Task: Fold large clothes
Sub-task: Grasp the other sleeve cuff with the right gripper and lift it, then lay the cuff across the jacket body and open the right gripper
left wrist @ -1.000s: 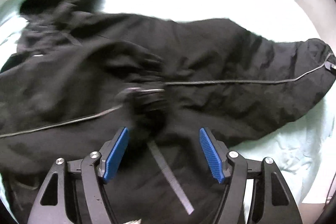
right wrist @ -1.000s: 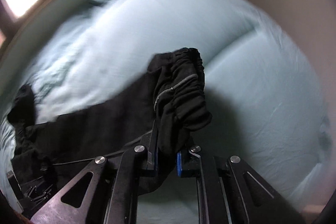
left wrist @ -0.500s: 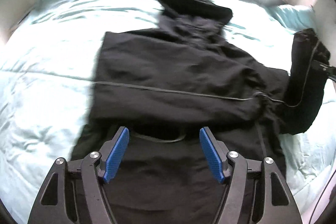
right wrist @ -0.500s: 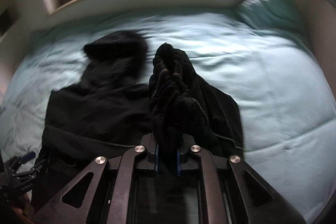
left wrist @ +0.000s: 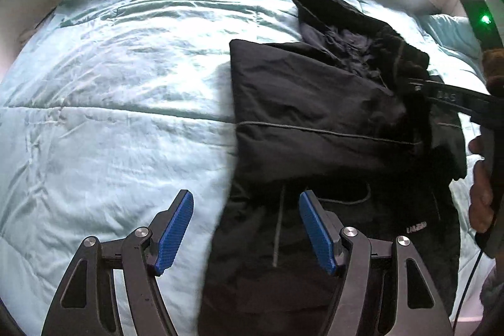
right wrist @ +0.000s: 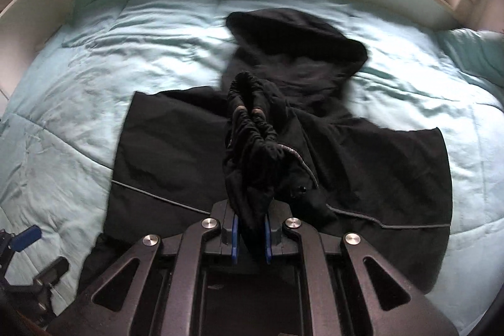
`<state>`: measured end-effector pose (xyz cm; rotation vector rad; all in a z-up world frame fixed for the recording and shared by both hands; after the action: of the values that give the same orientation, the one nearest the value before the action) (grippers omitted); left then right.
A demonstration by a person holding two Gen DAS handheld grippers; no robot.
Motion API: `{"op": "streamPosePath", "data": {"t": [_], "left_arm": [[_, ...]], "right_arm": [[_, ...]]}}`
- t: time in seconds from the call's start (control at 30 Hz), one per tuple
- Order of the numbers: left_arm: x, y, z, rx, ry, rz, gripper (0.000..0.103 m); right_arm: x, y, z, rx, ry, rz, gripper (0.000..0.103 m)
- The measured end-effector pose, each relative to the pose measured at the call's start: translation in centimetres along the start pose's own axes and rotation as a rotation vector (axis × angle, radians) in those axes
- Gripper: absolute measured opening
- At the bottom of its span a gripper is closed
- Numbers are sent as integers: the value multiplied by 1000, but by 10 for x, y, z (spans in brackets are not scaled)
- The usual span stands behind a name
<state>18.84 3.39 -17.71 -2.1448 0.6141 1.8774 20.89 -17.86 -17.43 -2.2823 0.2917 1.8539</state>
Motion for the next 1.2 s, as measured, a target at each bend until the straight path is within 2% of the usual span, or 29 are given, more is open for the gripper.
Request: {"op": "streamPosePath", "data": {"t": [0.13,0.17,0.27,0.33,0.37,0.43,0.53,0.57,0.63,0.7,0.77,0.87,0.9,0.97,1.07,1.1,1.13,1.17,1.2], "left_arm": [[17,-17,-14,-46,-15,10,71],[22,-23,-18,-70,-18,11,71],[39,-40,-23,-139,-45,5,71],[48,-46,-25,-173,-67,5,71],[52,-48,-26,-181,-75,5,71],[55,-48,-30,-183,-76,-8,71],[54,-42,-37,-174,-67,-8,71],[53,-39,-41,-169,-64,-2,71],[48,-25,-49,-145,-53,33,71],[44,-9,-60,-114,-40,71,71],[44,12,-72,-70,-35,109,71],[51,46,-91,-14,-47,187,71],[58,55,-98,-8,-62,213,71],[75,67,-109,-5,-97,219,71],[100,76,-119,-16,-147,226,71],[109,77,-121,-25,-161,224,65],[117,78,-122,-36,-175,228,38],[121,79,-123,-40,-186,245,24],[123,81,-124,-49,-187,272,22]], "right_arm": [[35,-43,-9,-41,-61,-119,17],[47,-53,-10,-64,-79,-125,17],[87,-73,-7,-123,-149,-138,32],[112,-85,2,-160,-218,-171,49],[118,-89,5,-185,-231,-182,51],[114,-92,7,-229,-222,-216,57],[86,-83,11,-211,-237,-355,57],[67,-76,11,-209,-209,-404,57],[35,-58,13,-219,-152,-434,57],[8,-24,15,-207,-65,-389,59],[2,30,19,-133,-12,-267,59],[18,107,34,-1,-25,-122,59],[25,124,38,33,-44,-104,59],[41,170,54,132,-80,-53,59],[57,206,71,220,-97,-59,59],[65,214,76,243,-113,-57,59],[70,218,79,252,-125,-63,59],[79,220,83,264,-144,-71,59],[83,218,84,267,-151,-72,59]]}}
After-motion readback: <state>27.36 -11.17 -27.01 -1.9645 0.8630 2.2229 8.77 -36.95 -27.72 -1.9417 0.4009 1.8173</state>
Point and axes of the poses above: each gripper's, at about its wrist camera, not at the fingertips, and x roughly the way its jaws point, y to its right, z to its underside, the point moved 10 cm from there along x, roughly the way its jaws point, and after that the axes turned 15 degrees about -y, right-handed, at the moved point
